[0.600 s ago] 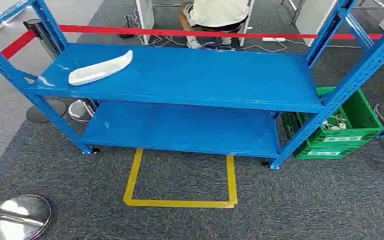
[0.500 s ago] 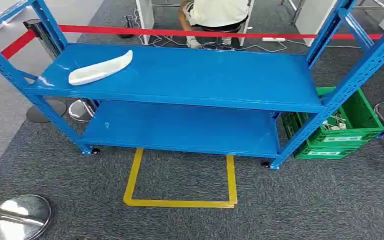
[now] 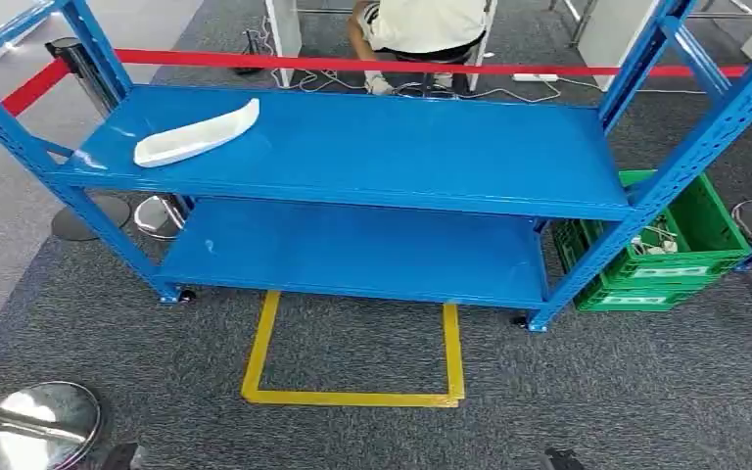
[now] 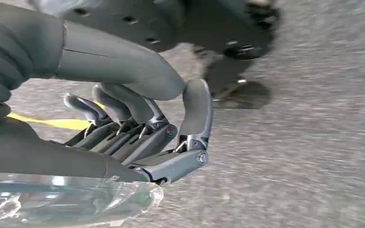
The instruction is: Take the parts from the cabinet and place them on the table.
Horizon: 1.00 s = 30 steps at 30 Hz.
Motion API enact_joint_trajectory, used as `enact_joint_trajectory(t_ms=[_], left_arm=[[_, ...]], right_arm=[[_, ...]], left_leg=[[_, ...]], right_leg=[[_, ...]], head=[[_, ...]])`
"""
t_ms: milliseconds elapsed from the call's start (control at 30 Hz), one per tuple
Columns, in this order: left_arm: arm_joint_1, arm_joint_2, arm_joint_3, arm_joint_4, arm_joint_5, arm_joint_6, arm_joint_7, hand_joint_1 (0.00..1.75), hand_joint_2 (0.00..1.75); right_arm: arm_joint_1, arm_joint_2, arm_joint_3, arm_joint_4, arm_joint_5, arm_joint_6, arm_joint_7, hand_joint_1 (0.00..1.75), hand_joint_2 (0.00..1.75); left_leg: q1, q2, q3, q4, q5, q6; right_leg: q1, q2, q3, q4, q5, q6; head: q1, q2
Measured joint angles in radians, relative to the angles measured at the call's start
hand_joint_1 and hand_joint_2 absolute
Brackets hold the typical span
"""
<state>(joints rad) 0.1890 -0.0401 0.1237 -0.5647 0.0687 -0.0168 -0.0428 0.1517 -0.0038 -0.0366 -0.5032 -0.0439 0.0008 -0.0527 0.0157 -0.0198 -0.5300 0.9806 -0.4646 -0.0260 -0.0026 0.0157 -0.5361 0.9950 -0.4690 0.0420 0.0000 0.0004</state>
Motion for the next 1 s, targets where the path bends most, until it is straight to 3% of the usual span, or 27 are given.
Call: enact_joint_trajectory(t_ms=[167,200,233,300,333,367,500,533,700,733,767,833,867,933,967,1000], left_arm=[[0.025,-0.039,0.079,-0.129,0.025,-0.013,-0.028,1.75,0.0],[0.029,-0.048,0.096,-0.153,0.027,-0.015,-0.034,1.75,0.0],[0.035,-0.056,0.109,-0.179,0.03,-0.018,-0.04,1.75,0.0],[0.045,-0.072,0.143,-0.232,0.038,-0.025,-0.051,1.75,0.0],[0.05,-0.079,0.158,-0.259,0.04,-0.028,-0.057,0.49,0.0],[0.055,-0.086,0.174,-0.285,0.044,-0.032,-0.061,0.0,0.0],[0.062,-0.103,0.211,-0.335,0.048,-0.039,-0.074,0.0,0.0],[0.067,-0.106,0.215,-0.345,0.047,-0.039,-0.075,0.0,0.0],[0.077,-0.123,0.252,-0.432,0.015,-0.03,-0.109,0.0,0.0],[0.079,-0.125,0.261,-0.451,0.011,-0.029,-0.115,0.0,0.0],[0.082,-0.131,0.273,-0.481,0.001,-0.025,-0.121,0.0,0.0],[0.088,-0.146,0.295,-0.545,-0.018,-0.013,-0.147,0.0,0.0],[0.089,-0.146,0.305,-0.567,-0.026,-0.006,-0.156,0.0,0.0],[0.094,-0.159,0.324,-0.629,-0.041,0.005,-0.172,0.0,0.0],[0.095,-0.168,0.332,-0.654,-0.048,0.009,-0.178,0.0,0.0],[0.098,-0.174,0.341,-0.681,-0.055,0.017,-0.186,0.0,0.0]], right_arm=[[0.016,0.0,-0.012,-0.087,-0.025,-0.014,-0.023,1.75,1.75],[0.019,0.0,-0.013,-0.104,-0.031,-0.018,-0.027,0.31,1.75],[0.023,0.0,-0.013,-0.121,-0.038,-0.022,-0.032,0.0,1.75],[0.029,0.0,-0.013,-0.157,-0.053,-0.032,-0.04,0.0,1.75],[0.034,0.0,-0.013,-0.175,-0.062,-0.037,-0.044,0.0,1.75],[0.038,0.0,-0.013,-0.194,-0.071,-0.043,-0.047,0.0,1.75],[0.044,0.0,-0.012,-0.232,-0.096,-0.062,-0.052,0.0,1.75],[0.048,0.0,-0.011,-0.241,-0.1,-0.067,-0.052,0.0,0.0],[0.06,0.0,0.016,-0.293,-0.138,-0.116,-0.052,0.0,0.0],[0.061,-0.001,0.023,-0.302,-0.144,-0.124,-0.052,0.0,0.0],[0.065,-0.003,0.034,-0.317,-0.153,-0.135,-0.051,0.0,0.0],[0.07,-0.01,0.057,-0.341,-0.173,-0.161,-0.052,0.0,0.0],[0.067,-0.012,0.072,-0.347,-0.186,-0.172,-0.052,0.0,0.0],[0.073,-0.021,0.102,-0.363,-0.206,-0.193,-0.052,0.0,0.0],[0.078,-0.025,0.114,-0.37,-0.214,-0.202,-0.052,0.0,0.0],[0.08,-0.03,0.128,-0.375,-0.226,-0.214,-0.052,0.0,0.0]], left_leg=[[0.0,0.0,0.0,0.0,0.0,0.0],[0.0,0.0,0.0,0.0,0.0,0.0],[0.0,0.0,0.0,0.0,0.0,0.0],[0.0,0.0,0.0,0.0,0.0,0.0],[0.0,0.0,0.0,0.0,0.0,0.0],[0.0,0.0,0.0,0.0,0.0,0.0],[0.0,0.0,0.0,0.0,0.0,0.0],[0.0,0.0,0.0,0.0,0.0,0.0],[-0.008,0.0,-0.005,0.005,-0.002,0.011],[-0.009,0.0,-0.008,-0.003,-0.003,0.017],[-0.008,0.0,-0.005,-0.008,-0.018,0.03],[-0.002,0.0,0.013,-0.015,-0.019,0.042],[-0.002,0.001,0.017,-0.015,-0.022,0.044],[-0.003,0.001,0.024,-0.014,-0.027,0.044],[-0.001,0.001,0.028,-0.014,-0.031,0.041],[0.003,0.0,0.036,-0.014,-0.036,0.034]], right_leg=[[0.0,0.0,0.0,0.0,0.0,0.0],[0.0,0.0,0.0,0.0,0.0,0.0],[0.0,0.0,0.0,0.0,0.0,0.0],[0.0,0.0,0.0,0.0,0.0,0.0],[0.0,0.0,0.0,0.0,0.0,0.0],[0.0,0.0,0.0,0.0,0.0,0.0],[0.0,0.0,0.0,0.001,0.0,0.0],[0.0,0.0,-0.001,0.001,0.0,0.0],[-0.009,0.0,-0.003,-0.005,0.004,0.01],[-0.01,0.0,0.0,0.009,0.014,0.017],[-0.011,-0.001,-0.002,0.017,0.017,0.023],[-0.01,-0.004,-0.03,0.057,-0.005,0.021],[-0.01,-0.005,-0.061,0.115,-0.037,0.019],[-0.014,-0.006,-0.155,0.279,-0.097,0.03],[-0.015,-0.006,-0.191,0.331,-0.108,0.036],[-0.019,-0.006,-0.207,0.338,-0.094,0.04]], head=[[0.0,0.0],[0.0,0.0],[0.0,0.0],[0.0,0.0],[0.0,0.0],[0.0,0.0],[0.0,0.0],[0.001,0.0],[0.0,0.0],[-0.001,0.0],[0.001,0.0],[0.005,0.0],[0.012,0.0],[0.011,0.0],[0.011,0.0],[0.012,0.0]])
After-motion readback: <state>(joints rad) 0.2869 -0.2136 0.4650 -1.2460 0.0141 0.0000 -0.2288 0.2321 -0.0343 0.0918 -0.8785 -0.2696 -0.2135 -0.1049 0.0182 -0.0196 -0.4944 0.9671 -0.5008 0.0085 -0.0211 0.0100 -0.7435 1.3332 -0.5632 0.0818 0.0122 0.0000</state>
